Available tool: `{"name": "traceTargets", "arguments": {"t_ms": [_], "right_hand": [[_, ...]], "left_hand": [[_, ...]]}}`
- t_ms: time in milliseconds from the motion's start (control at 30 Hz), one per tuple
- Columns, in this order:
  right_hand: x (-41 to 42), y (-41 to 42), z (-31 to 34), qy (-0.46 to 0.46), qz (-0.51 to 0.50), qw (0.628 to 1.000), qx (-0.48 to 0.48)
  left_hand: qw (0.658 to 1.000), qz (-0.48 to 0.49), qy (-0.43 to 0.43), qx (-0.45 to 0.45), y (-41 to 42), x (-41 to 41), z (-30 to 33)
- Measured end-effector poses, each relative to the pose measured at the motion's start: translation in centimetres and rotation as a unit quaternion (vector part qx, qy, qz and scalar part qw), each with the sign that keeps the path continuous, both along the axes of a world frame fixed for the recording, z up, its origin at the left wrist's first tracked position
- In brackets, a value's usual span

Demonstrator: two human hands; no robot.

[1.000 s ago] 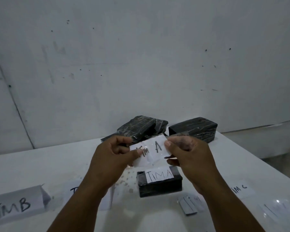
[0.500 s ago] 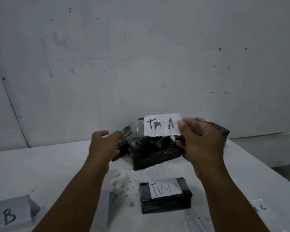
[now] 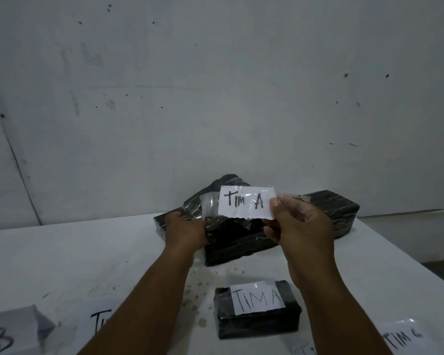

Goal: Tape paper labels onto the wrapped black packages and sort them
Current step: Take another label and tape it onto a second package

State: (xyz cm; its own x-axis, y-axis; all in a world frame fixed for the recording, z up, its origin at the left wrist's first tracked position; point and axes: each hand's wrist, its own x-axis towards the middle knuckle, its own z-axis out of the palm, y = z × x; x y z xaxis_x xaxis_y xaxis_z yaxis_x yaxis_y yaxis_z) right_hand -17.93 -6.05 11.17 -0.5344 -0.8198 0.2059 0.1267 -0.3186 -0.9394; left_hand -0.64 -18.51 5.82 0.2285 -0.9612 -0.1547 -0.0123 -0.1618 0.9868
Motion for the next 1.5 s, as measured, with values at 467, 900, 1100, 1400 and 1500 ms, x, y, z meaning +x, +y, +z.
{"name": "traceTargets", "arguments": {"t_ms": [467,900,1100,1400,1500], "right_hand": [[2.1,3.3,2.9,-0.033,0.014,0.999,-0.027],[7.0,13.3,-0.2,0.029,0.083,0.995,0.039],[9.0,15.3,-4.9,0.048,0.098,0.987,0.118],[10.5,16.1,-7.8,0.046,0.119,0.977,0.173],[10.5,16.0,-7.9,0.002,0.127,0.978,0.168]], "left_hand": [[0.993,0.043,0.053,-0.101,9.0,2.5,7.1],[0.996,-0.074,-0.042,-0.014,25.8,11.1,1.9],[0.995,-0.060,-0.071,0.037,29.2,13.6,-1.0],[0.992,-0.066,-0.089,0.051,29.8,14.5,-2.5],[0.987,-0.094,-0.120,0.056,29.6,14.6,-3.4]]}}
